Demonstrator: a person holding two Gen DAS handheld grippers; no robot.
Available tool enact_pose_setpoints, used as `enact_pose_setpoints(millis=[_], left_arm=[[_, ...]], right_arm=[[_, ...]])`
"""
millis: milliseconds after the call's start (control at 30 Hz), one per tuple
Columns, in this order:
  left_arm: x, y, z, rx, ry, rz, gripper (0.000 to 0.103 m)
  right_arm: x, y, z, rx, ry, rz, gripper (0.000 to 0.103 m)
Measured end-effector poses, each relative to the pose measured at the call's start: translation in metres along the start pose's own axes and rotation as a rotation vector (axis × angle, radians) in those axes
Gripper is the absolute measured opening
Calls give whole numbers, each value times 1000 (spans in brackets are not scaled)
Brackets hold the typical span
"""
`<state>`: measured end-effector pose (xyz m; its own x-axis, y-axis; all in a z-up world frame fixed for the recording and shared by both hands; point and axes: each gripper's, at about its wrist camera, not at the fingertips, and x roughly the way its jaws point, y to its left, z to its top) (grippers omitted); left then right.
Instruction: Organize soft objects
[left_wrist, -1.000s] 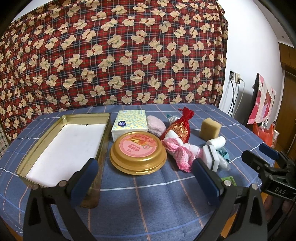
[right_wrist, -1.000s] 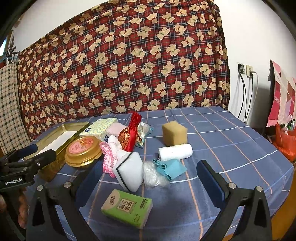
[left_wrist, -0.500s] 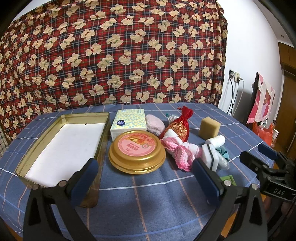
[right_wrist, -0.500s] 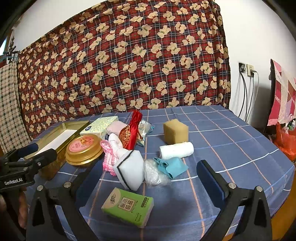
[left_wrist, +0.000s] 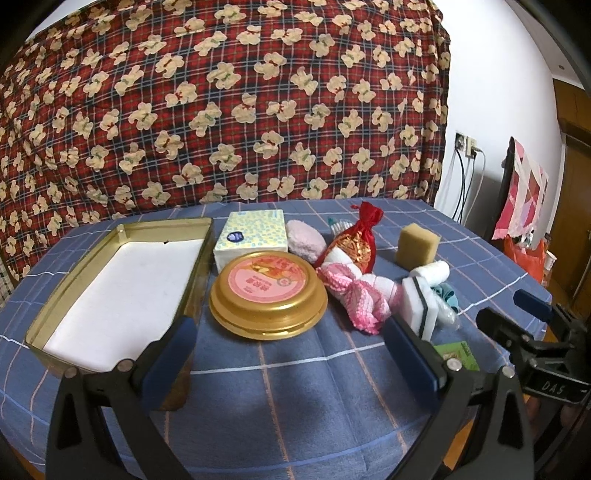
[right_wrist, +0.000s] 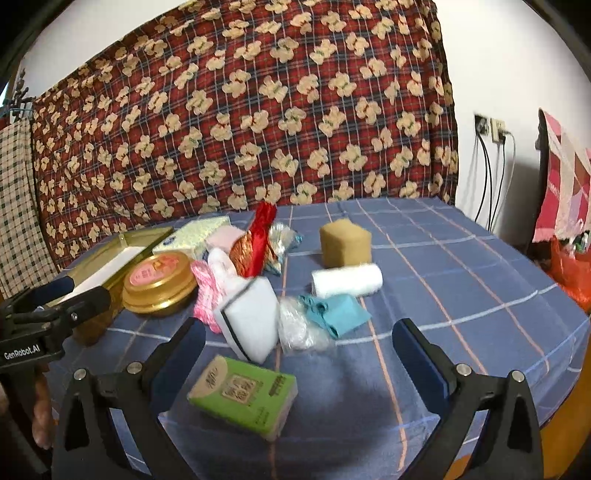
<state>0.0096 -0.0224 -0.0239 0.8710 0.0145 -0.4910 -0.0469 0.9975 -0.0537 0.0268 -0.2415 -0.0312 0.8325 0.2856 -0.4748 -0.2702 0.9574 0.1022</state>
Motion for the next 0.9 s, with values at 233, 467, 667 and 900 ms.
enact_pose_setpoints(millis=[233,467,667,900], left_arm=[[12,-3,-15,7,10,-18,103],[14,9,-18,-41,2,0,103],[15,10,-18,-39,8,1,103],[17,5,-18,-18,19,-8,103]], right_arm=[[14,-2,-21,21,66,30,102],[26,18,-37,-25,101,67,102],[26,28,-37,-50,107,99,102],[31,32,-41,-79,120,119,83]])
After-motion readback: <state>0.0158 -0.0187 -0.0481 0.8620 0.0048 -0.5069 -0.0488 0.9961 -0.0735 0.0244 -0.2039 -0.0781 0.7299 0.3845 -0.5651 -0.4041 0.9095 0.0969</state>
